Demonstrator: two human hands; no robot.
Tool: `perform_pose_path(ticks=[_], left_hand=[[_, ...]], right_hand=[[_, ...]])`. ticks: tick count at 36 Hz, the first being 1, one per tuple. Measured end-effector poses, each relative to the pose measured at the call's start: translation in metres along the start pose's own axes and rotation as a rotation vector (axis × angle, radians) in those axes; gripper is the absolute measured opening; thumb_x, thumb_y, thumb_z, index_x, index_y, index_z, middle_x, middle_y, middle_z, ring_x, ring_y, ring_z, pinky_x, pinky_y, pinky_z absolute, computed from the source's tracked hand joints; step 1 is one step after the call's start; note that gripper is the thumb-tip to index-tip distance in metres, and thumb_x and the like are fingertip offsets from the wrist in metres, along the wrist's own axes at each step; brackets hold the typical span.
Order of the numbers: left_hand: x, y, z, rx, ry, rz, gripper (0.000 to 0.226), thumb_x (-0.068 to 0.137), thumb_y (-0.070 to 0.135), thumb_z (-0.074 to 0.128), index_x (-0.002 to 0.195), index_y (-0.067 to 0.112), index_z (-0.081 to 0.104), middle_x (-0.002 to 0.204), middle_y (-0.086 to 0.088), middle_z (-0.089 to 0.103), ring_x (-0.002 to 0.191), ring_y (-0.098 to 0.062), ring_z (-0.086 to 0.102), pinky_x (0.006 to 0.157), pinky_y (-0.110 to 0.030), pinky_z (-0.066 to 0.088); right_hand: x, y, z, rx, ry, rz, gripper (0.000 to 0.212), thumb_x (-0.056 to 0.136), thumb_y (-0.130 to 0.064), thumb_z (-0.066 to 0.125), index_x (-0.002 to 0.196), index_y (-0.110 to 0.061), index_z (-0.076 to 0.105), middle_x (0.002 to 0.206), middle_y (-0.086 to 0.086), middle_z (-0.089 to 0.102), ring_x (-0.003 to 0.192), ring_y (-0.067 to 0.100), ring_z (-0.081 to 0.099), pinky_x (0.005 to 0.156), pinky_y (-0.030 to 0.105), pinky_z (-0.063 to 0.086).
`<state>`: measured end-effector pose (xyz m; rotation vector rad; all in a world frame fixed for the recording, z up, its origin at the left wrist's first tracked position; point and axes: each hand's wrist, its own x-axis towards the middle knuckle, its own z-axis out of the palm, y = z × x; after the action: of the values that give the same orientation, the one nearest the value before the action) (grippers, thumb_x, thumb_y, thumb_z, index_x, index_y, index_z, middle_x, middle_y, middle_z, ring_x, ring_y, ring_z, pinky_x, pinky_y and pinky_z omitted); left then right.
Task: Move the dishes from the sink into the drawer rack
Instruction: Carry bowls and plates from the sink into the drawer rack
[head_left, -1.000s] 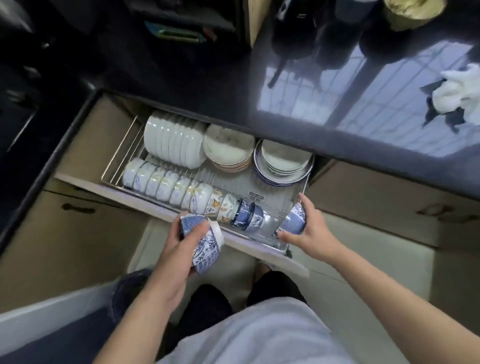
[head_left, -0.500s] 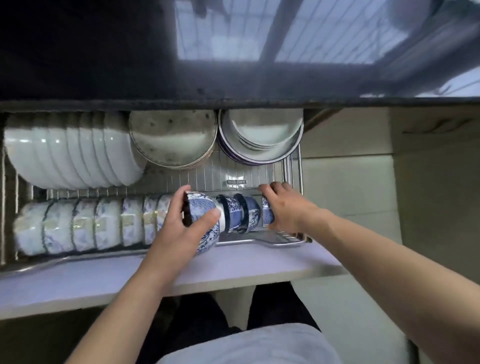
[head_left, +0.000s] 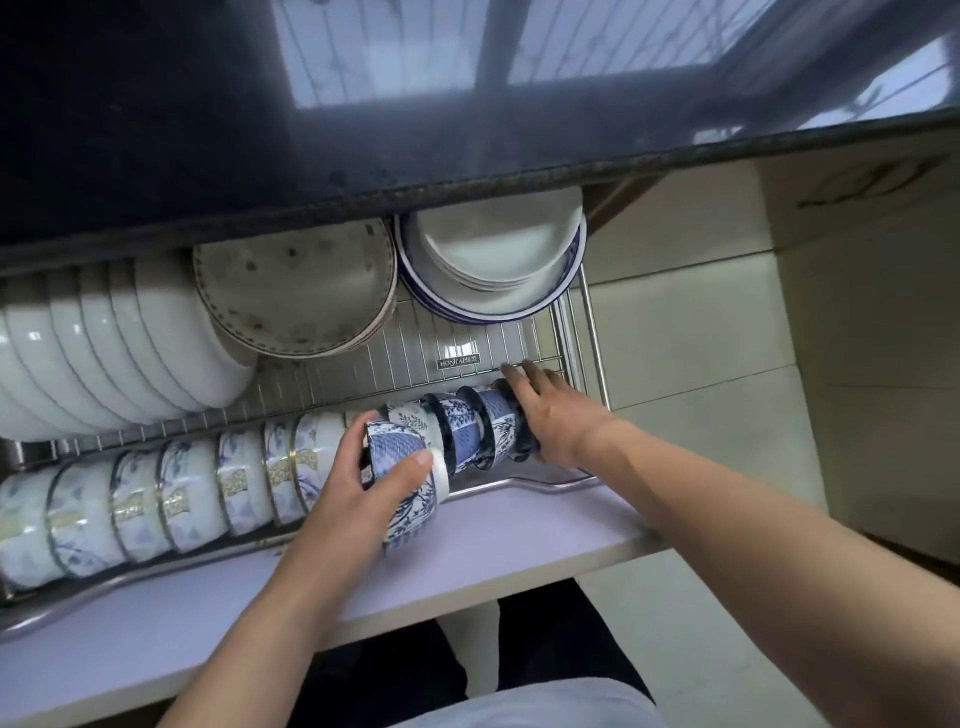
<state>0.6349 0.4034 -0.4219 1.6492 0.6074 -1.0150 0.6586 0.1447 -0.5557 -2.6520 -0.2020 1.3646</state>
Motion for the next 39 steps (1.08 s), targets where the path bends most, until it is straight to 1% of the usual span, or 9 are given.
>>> perform_pose_path(ticks=[6, 11, 14, 16, 19, 23, 25, 29, 39], left_hand=[[0.014, 0.010, 0.031, -0.101, -0.094, -0.046, 0.069, 0.078, 0.072, 0.069, 0.136, 0.069, 0.032, 0.151, 0.023, 0.038, 0.133, -0.011, 0.041, 0.110, -0.048, 0.034], [0.022, 0.021, 0.058, -0.199, -0.159, -0.064, 0.073, 0.078, 0.064, 0.077, 0.140, 0.053, 0.041, 0.130, 0.012, 0.068, 0.108, -0.009, 0.071, 0.094, -0.045, 0.055], [0.026, 0.024, 0.074, -0.216, -0.256, -0.049, 0.089, 0.069, 0.072, 0.080, 0.145, 0.057, 0.036, 0.148, 0.007, 0.057, 0.132, -0.017, 0.058, 0.110, -0.056, 0.044], [0.027, 0.027, 0.088, -0.244, -0.315, -0.070, 0.099, 0.071, 0.072, 0.079, 0.152, 0.058, 0.024, 0.161, 0.012, 0.036, 0.140, -0.007, 0.042, 0.114, -0.055, 0.040], [0.024, 0.030, 0.102, -0.303, -0.368, -0.093, 0.089, 0.083, 0.059, 0.069, 0.156, 0.052, 0.018, 0.148, 0.017, 0.045, 0.103, 0.010, 0.062, 0.080, -0.032, 0.061], [0.028, 0.024, 0.094, -0.235, -0.395, -0.045, 0.069, 0.091, 0.075, 0.050, 0.152, 0.046, 0.038, 0.158, 0.010, 0.044, 0.140, -0.007, 0.043, 0.114, -0.044, 0.041], [0.029, 0.019, 0.085, -0.208, -0.336, -0.020, 0.052, 0.096, 0.073, 0.040, 0.142, 0.050, 0.051, 0.144, 0.010, 0.060, 0.132, -0.012, 0.057, 0.116, -0.048, 0.038], [0.034, 0.002, 0.065, -0.092, -0.112, -0.025, 0.061, 0.090, 0.074, 0.052, 0.147, 0.060, 0.034, 0.154, 0.015, 0.046, 0.135, -0.010, 0.050, 0.120, -0.048, 0.033], [0.029, -0.018, 0.052, -0.039, -0.030, -0.050, 0.050, 0.101, 0.043, 0.057, 0.149, 0.046, 0.042, 0.122, 0.028, 0.056, 0.128, -0.009, 0.053, 0.117, -0.047, 0.038]], right_hand=[[-0.027, -0.011, -0.006, 0.136, 0.036, 0.057, 0.123, 0.082, -0.038, 0.080, 0.162, -0.019, -0.012, 0.169, 0.016, -0.003, 0.154, 0.043, 0.006, 0.123, 0.054, 0.026], [-0.102, -0.023, -0.031, 0.652, 0.058, -0.172, 0.125, 0.076, -0.033, 0.086, 0.162, -0.035, -0.005, 0.169, -0.017, -0.001, 0.156, 0.007, 0.006, 0.127, 0.036, 0.019], [-0.136, -0.033, -0.035, 0.752, 0.053, -0.217, 0.128, 0.078, -0.033, 0.088, 0.157, -0.049, -0.012, 0.165, -0.031, -0.011, 0.154, -0.003, -0.001, 0.126, 0.032, 0.016], [-0.139, -0.033, -0.031, 0.660, 0.110, -0.217, 0.132, 0.075, -0.037, 0.089, 0.154, -0.053, -0.016, 0.162, -0.033, -0.018, 0.155, 0.002, -0.003, 0.127, 0.040, 0.019], [-0.135, -0.026, -0.029, 0.557, 0.184, -0.210, 0.132, 0.073, -0.037, 0.090, 0.156, -0.050, -0.013, 0.163, -0.028, -0.011, 0.156, 0.009, 0.006, 0.122, 0.041, 0.032], [-0.128, -0.022, -0.036, 0.394, 0.241, -0.240, 0.115, 0.072, -0.039, 0.086, 0.158, -0.037, 0.008, 0.161, -0.009, 0.011, 0.147, 0.019, 0.030, 0.113, 0.039, 0.042], [-0.118, -0.018, -0.036, 0.204, 0.308, -0.244, 0.108, 0.073, -0.040, 0.081, 0.157, -0.030, 0.014, 0.158, 0.003, 0.023, 0.136, 0.029, 0.043, 0.110, 0.042, 0.043], [-0.089, -0.008, -0.036, -0.208, 0.333, -0.156, 0.099, 0.076, -0.033, 0.080, 0.155, -0.018, 0.021, 0.146, 0.017, 0.037, 0.114, 0.040, 0.054, 0.109, 0.049, 0.038], [-0.038, 0.005, -0.031, -0.426, 0.187, -0.078, 0.102, 0.077, -0.065, 0.067, 0.150, -0.004, 0.030, 0.128, 0.021, 0.054, 0.126, 0.039, 0.051, 0.125, 0.057, 0.010]])
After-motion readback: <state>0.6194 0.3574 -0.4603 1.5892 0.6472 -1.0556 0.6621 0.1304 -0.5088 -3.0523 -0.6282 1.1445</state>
